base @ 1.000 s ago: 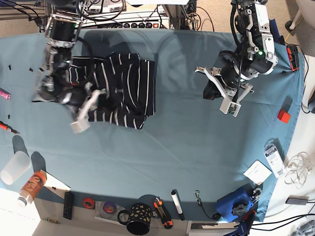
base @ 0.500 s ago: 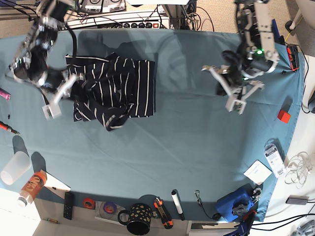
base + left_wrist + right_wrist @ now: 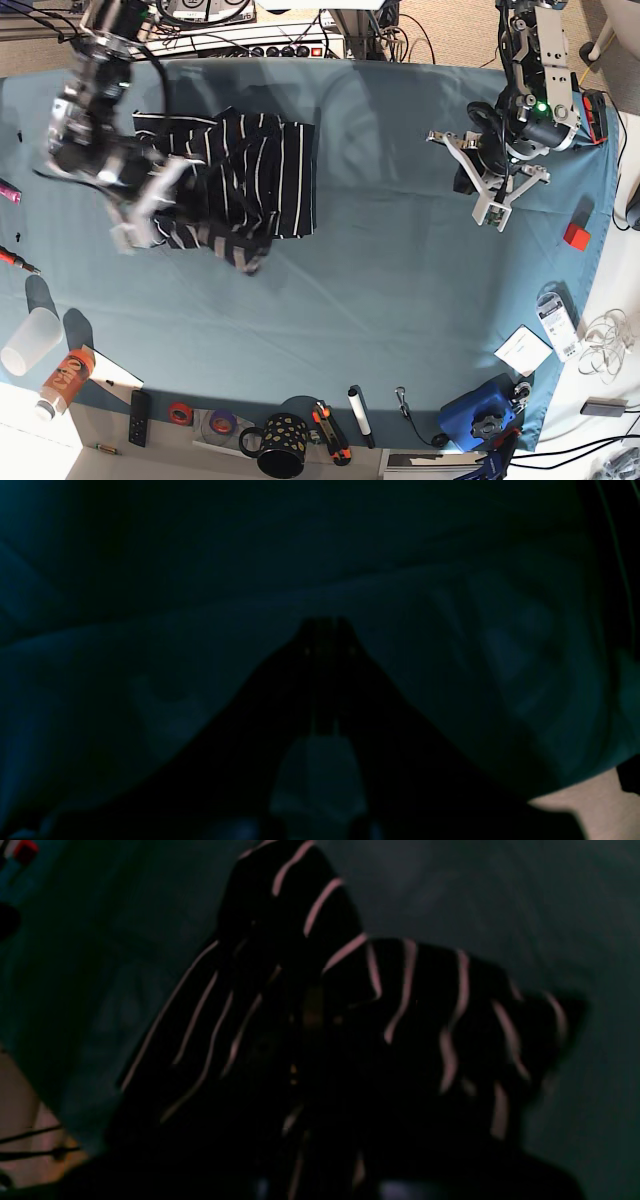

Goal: Layout the t-shirt on the table in an organized manner, then fold the t-shirt properly

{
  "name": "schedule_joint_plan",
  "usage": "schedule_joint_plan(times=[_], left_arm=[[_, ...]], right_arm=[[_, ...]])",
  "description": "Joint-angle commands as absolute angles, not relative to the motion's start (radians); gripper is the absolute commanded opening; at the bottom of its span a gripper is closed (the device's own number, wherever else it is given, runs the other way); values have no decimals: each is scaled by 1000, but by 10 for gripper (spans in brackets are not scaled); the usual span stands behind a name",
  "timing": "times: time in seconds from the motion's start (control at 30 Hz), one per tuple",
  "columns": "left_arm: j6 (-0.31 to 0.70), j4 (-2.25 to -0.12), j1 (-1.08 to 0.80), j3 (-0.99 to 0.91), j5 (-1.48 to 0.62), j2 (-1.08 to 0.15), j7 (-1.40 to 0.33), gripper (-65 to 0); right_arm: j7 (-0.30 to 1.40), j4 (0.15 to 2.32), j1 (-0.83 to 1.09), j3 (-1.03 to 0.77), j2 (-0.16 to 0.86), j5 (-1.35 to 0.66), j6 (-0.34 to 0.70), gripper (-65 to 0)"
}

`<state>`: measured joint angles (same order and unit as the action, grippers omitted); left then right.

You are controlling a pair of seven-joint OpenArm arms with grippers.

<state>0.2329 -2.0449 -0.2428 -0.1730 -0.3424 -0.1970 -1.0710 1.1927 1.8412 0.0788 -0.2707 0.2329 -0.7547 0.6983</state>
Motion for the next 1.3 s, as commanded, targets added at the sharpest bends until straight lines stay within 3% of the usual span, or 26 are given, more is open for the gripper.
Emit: schedule_joint_plan(times=[0.0,0.2,0.33,0.47,0.53,0.67,0.83,1.0,1.27], left_arm=[[234,-2064,-236,-175,-359,-202,-1059,-650],[234,-2064,-236,-175,-359,-202,-1059,-650],[233,-2064,-239,-175,-360,-202,-1058,-650],[234,-2064,-239,-175,-359,-202,-1058,-650],[234,-2064,-239,-175,-359,-202,-1058,-650],[234,-2064,-239,-175,-359,-202,-1059,-650],[233,-2064,-245,-176,-329,-203,-1100,-650],[233,-2064,-309,-190,-293,-242,-1102,-650],[234,-2123,-409,-315,-383,-280,-1124,-650]], right_arm=[[1141,1857,49,-241,246,-742,698,-650],[1088,1857,-9,-72,220,-501,633,-650],[1107,1857,-8,-42,191,-444,635,-646],[1127,1857,-7,-40,192,-445,635,-427],[1131,1857,-6,-41,192,-453,627,-404],[1231,1907,-11,-41,195,-526,551,-405],[1292,2035,26,-102,194,-550,553,-409],[1298,2081,123,-216,194,-554,552,-650],[1380,2175,318,-395,194,-725,576,-650]])
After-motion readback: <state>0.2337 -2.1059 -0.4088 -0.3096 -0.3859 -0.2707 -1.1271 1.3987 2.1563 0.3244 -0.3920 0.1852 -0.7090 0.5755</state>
